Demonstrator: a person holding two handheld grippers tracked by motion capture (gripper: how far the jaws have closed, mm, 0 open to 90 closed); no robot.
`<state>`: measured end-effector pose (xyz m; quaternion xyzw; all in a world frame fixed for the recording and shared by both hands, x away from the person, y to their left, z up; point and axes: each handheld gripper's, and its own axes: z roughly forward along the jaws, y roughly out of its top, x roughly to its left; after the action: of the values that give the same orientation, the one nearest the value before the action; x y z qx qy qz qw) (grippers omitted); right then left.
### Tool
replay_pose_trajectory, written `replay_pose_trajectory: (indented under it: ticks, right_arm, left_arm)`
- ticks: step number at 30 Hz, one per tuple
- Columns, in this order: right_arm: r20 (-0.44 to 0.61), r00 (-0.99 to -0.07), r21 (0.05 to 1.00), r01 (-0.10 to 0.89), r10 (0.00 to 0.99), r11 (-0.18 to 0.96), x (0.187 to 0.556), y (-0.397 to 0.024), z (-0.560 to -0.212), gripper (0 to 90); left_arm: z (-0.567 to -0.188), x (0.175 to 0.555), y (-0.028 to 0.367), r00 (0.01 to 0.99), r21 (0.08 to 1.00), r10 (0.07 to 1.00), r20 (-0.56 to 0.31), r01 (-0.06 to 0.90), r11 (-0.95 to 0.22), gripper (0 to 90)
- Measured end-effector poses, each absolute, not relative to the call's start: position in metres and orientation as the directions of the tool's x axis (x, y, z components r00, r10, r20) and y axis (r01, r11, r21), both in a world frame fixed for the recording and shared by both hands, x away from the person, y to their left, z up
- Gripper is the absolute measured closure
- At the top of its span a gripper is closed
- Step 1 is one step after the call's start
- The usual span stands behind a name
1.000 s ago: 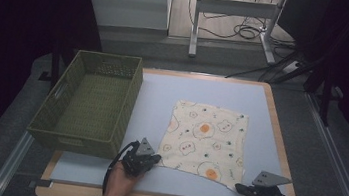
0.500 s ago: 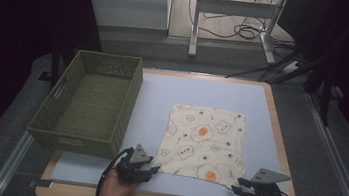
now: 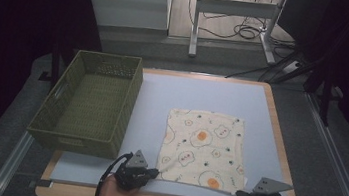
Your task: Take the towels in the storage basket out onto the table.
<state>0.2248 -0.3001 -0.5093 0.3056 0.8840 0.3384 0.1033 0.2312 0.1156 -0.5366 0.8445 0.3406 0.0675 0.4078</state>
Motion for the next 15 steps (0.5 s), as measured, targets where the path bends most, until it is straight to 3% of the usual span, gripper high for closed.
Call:
replay_pose_trajectory:
  ticks: [5,8,15]
  right_arm:
    - [0.049,-0.776,0.692,0.480,0.629,0.539,0.230,-0.308,-0.503,78.1]
    - [0.050,-0.754,0.707,0.490,0.656,0.510,0.246,-0.310,-0.500,71.0]
    - [0.038,-0.681,0.705,0.537,0.731,0.463,0.301,-0.311,-0.502,63.8]
  left_arm:
    - [-0.529,0.241,0.119,0.730,0.756,0.667,-0.148,0.518,-0.400,59.4]
    - [-0.525,0.259,0.117,0.713,0.756,0.690,-0.124,0.518,-0.400,50.6]
    - [-0.523,0.317,0.102,0.681,0.761,0.728,-0.074,0.511,-0.401,40.8]
